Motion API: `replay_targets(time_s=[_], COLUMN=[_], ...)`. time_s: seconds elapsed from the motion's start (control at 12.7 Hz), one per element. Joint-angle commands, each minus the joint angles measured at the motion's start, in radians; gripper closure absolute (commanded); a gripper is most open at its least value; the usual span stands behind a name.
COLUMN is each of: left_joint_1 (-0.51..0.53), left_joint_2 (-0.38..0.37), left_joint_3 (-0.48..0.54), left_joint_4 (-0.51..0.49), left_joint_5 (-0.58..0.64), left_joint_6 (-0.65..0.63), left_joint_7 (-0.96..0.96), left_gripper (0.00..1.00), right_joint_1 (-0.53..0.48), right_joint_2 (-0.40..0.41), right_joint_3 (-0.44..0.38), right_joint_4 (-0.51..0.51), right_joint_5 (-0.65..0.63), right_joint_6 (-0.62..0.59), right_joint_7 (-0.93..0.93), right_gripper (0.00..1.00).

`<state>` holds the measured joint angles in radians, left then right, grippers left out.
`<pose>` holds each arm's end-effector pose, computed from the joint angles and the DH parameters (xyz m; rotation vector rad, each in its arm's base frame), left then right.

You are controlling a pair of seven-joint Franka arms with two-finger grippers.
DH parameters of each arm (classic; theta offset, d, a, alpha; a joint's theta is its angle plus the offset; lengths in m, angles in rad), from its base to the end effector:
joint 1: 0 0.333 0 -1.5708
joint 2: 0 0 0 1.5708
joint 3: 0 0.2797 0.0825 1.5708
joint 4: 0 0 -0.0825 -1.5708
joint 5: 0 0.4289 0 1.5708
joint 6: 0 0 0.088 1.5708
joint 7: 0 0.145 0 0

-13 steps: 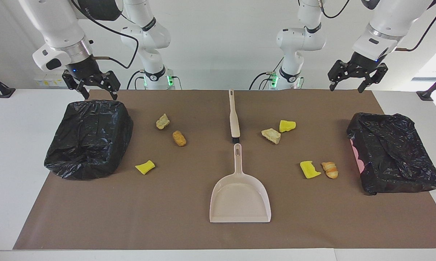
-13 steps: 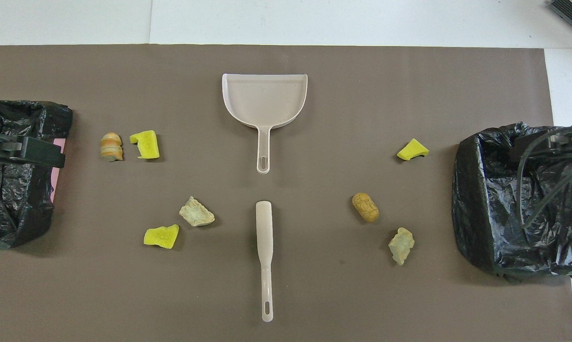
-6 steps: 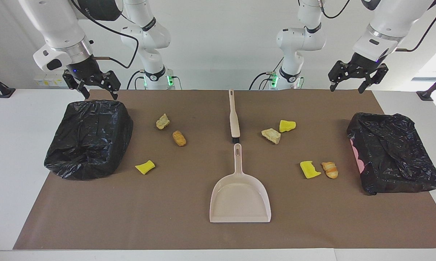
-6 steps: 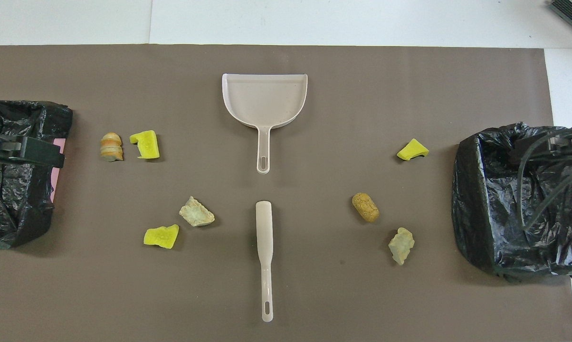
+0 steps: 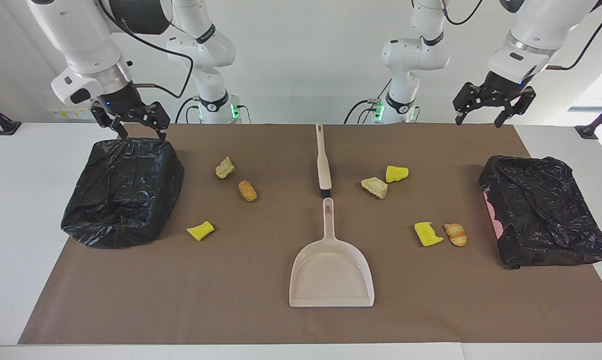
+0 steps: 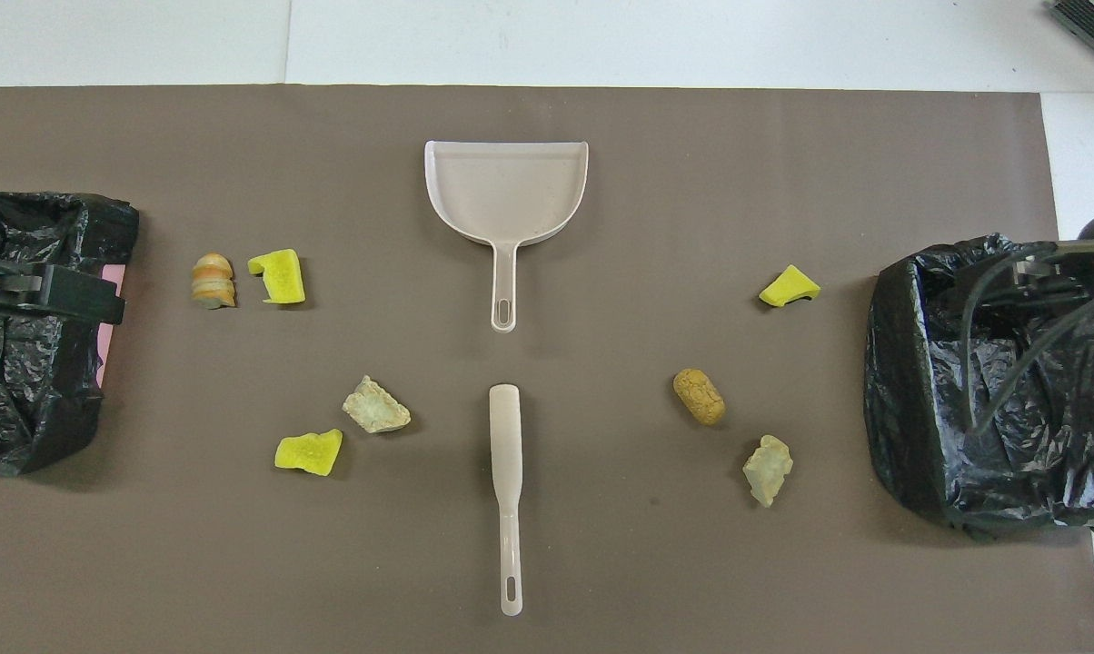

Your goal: Sweep and dump trash in bin

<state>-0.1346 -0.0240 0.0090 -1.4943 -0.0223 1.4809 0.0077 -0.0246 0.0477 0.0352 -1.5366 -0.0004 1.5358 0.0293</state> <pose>0.5787 -0.0764 0.5957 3.1114 -0.2110 0.0144 0.6065 0.0060 0.5361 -3.1402 0.0294 0.0761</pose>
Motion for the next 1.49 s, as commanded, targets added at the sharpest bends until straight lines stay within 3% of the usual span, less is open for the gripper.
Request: replay_targets(time_s=[0.0, 0.24, 0.55, 0.86, 1.26, 1.41], left_joint_1=[-0.003, -0.005, -0.005, -0.007, -0.007, -0.005], left_joint_2=[-0.063, -0.131, -0.24, -0.327, -0.324, -0.263], left_joint_3=[-0.015, -0.073, -0.223, -0.375, -0.584, -0.676], left_joint_4=[-0.091, -0.212, -0.449, -0.659, -0.81, -0.836], left_joint_5=[0.007, 0.001, -0.008, -0.142, -0.162, -0.162], left_joint_6=[0.024, 0.051, 0.166, 0.298, 0.491, 0.591], left_joint_7=[-0.014, -0.06, -0.222, -0.31, -0.449, -0.509], left_gripper=[0.0, 0.0, 0.0, 0.0, 0.0, 0.0], right_joint_1=[0.049, 0.125, 0.221, 0.327, 0.417, 0.448], right_joint_2=[0.113, 0.2, 0.339, 0.415, 0.516, 0.578], right_joint_3=[0.02, 0.025, 0.032, 0.032, 0.04, 0.04], right_joint_4=[0.108, 0.145, 0.176, 0.18, 0.214, 0.278], right_joint_5=[0.013, 0.022, 0.065, 0.065, 0.069, 0.068], right_joint_6=[-0.006, 0.061, 0.211, 0.335, 0.503, 0.512], right_joint_7=[-0.005, 0.044, 0.181, 0.352, 0.536, 0.628], right_gripper=[0.0, 0.0, 0.0, 0.0, 0.0, 0.0])
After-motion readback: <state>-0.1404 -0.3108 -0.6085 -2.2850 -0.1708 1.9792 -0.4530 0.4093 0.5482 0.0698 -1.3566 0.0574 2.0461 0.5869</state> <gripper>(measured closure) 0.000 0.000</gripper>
